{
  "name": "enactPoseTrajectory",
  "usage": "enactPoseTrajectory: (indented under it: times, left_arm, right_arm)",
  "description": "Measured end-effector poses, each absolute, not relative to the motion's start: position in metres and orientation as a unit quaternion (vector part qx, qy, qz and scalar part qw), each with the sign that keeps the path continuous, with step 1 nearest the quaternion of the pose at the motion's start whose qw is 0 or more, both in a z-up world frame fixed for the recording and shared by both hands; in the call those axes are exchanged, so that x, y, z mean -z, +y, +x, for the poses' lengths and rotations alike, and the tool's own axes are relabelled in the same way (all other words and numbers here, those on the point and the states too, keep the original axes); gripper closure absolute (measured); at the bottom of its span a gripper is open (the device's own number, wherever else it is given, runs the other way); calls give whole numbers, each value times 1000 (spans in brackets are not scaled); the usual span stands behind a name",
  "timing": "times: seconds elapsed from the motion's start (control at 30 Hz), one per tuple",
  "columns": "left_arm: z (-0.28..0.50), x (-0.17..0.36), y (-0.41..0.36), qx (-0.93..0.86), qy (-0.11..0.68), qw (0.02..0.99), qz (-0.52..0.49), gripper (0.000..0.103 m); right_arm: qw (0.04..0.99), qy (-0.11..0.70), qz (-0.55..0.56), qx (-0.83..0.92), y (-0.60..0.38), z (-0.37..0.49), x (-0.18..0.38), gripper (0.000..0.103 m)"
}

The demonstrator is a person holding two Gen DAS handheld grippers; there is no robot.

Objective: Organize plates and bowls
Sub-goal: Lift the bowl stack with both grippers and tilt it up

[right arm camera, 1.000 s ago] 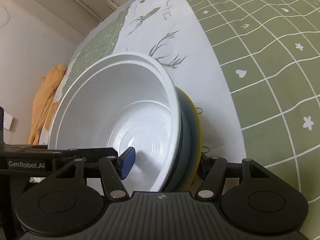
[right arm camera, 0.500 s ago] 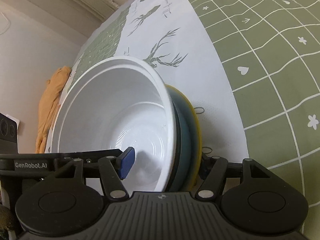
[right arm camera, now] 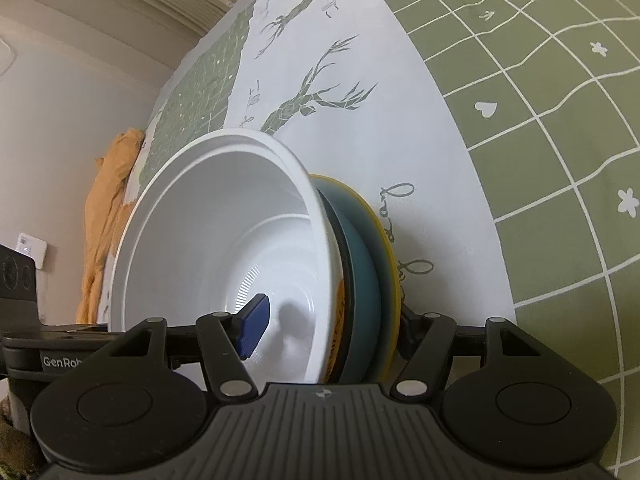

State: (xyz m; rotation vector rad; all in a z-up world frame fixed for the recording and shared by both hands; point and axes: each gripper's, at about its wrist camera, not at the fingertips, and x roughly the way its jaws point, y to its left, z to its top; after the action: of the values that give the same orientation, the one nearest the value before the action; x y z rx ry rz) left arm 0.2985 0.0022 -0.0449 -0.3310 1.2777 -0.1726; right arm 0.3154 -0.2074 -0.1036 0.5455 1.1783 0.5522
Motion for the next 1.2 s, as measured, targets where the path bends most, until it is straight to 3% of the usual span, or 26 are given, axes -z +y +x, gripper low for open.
enactPoseTrajectory:
  times: [0.47, 1.2]
  left_arm:
    - [303, 42, -8, 74, 596, 791, -117, 42]
    - [314, 44, -9, 75, 593, 795, -108, 41]
  right_arm:
    - [787, 519, 217, -253, -206, 313, 99, 39]
    - [767, 558, 192, -253, -206, 324, 99, 39]
